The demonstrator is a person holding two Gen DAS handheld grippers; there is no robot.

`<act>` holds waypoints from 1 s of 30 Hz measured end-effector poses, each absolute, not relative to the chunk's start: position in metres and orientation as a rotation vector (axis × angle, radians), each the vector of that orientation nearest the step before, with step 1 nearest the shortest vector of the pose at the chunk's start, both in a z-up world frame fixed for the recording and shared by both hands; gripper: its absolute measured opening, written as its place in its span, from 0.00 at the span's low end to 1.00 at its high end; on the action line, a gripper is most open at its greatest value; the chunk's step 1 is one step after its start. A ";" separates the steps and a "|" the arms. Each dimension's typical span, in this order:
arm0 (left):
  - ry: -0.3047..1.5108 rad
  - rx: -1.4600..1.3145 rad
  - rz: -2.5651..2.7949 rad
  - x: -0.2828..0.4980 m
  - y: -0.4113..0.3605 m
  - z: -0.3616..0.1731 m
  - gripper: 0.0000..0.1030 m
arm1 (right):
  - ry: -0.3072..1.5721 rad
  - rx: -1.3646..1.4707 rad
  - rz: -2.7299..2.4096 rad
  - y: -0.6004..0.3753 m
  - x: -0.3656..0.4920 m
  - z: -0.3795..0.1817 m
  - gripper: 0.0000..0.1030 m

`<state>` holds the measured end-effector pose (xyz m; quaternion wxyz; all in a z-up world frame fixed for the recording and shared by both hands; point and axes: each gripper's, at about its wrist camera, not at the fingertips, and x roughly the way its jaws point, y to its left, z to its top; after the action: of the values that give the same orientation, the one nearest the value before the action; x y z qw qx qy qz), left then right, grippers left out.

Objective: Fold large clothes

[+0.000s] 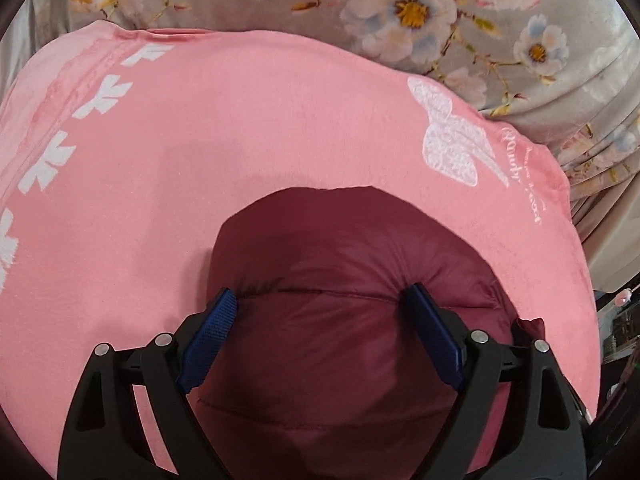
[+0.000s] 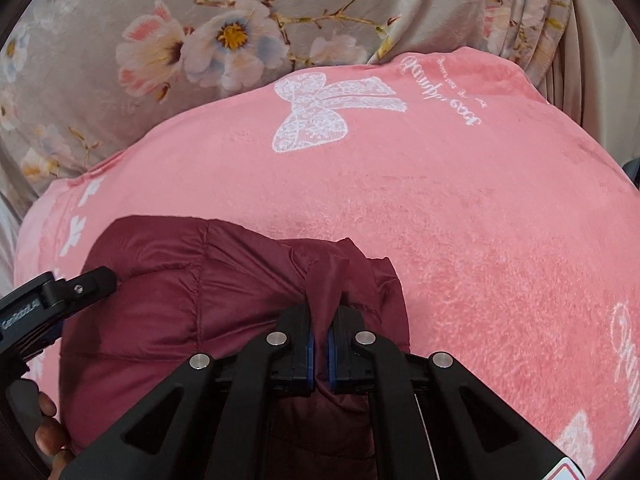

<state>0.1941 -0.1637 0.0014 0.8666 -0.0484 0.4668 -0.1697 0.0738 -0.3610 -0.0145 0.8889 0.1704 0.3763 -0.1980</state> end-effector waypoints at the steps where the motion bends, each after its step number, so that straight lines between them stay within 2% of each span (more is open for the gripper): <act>1: 0.971 -0.094 -0.351 0.195 -0.165 -0.004 0.88 | 0.780 0.342 -0.411 -0.360 0.075 -0.017 0.03; 7: 0.965 -0.111 -0.339 0.200 -0.168 -0.028 0.96 | 0.762 0.319 -0.388 -0.359 0.079 -0.033 0.04; 30: 0.832 0.019 -0.248 0.191 -0.192 -0.045 0.96 | 0.730 0.444 -0.324 -0.373 0.078 -0.049 0.04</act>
<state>0.1910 -0.1918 -0.0445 0.9073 0.0093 0.4028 -0.1200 0.0776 -0.3726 -0.0494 0.8976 0.2141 0.3523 -0.1563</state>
